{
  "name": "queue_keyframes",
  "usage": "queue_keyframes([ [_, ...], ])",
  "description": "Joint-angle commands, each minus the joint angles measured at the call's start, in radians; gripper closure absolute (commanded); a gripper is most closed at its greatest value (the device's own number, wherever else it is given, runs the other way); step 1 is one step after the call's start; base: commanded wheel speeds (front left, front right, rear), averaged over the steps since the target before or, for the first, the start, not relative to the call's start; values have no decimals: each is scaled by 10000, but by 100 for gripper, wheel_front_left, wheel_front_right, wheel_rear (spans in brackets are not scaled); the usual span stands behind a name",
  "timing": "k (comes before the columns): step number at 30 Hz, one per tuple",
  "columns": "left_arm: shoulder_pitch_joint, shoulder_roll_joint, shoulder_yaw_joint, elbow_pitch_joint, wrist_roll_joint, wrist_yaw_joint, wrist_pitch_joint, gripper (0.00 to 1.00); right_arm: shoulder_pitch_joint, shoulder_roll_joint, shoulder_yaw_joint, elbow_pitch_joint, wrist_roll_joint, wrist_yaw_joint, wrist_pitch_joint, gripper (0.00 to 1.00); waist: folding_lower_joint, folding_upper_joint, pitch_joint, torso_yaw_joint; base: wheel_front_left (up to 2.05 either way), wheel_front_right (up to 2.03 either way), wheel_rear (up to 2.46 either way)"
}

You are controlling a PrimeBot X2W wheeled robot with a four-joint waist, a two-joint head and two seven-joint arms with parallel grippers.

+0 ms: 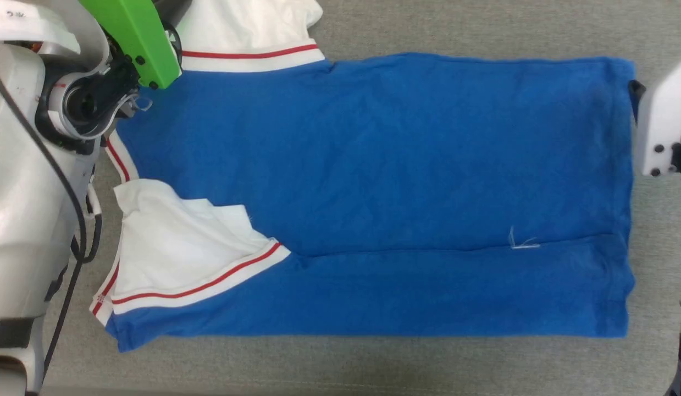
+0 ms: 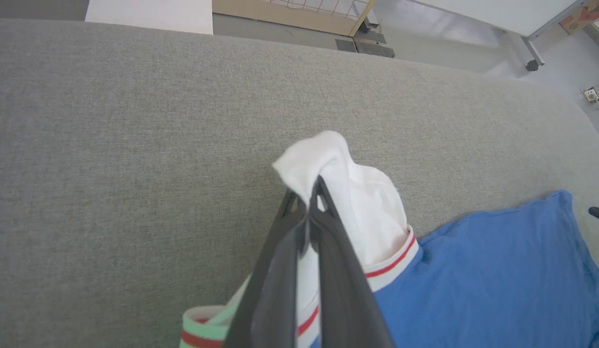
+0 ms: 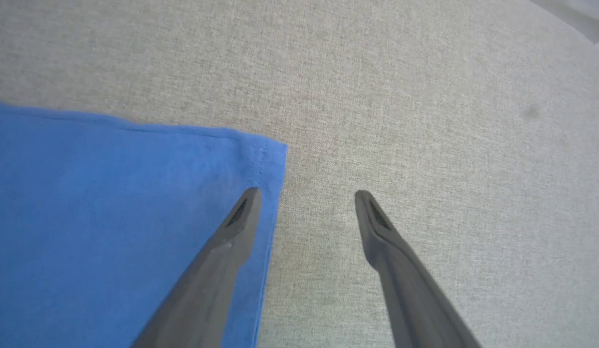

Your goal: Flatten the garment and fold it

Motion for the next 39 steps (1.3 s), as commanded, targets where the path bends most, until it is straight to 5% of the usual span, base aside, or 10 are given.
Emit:
queue_keyframes([
  [1,204,123,17,-208,16,89,-40,100,-182,-18,121,197,-115,35,148,0,-1,0,141,115,0,0,0],
  [12,712,420,96,-1203,-59,172,-99,100,-137,-229,935,1220,120,35,574,0,-1,0,468,365,0,0,0],
  [13,735,423,126,-1206,-75,164,-148,100,-126,-227,913,1217,195,35,627,55,-1,0,447,374,0,0,0],
  [14,771,439,139,-1185,-88,145,-179,100,-126,-251,898,1183,262,35,654,85,-1,0,403,376,0,0,0],
  [15,804,440,157,-1165,-108,123,-221,100,-121,-277,891,1148,312,35,680,100,-1,0,354,377,0,0,0],
  [26,2305,589,706,-1553,-767,-478,-1341,100,666,54,-340,359,941,35,-1167,100,-1,0,-1447,315,0,0,0],
  [39,6714,620,1256,-2977,-1425,642,-2634,100,3506,901,-1216,1025,1684,35,-2488,100,-1,0,-3322,305,0,0,0],
])
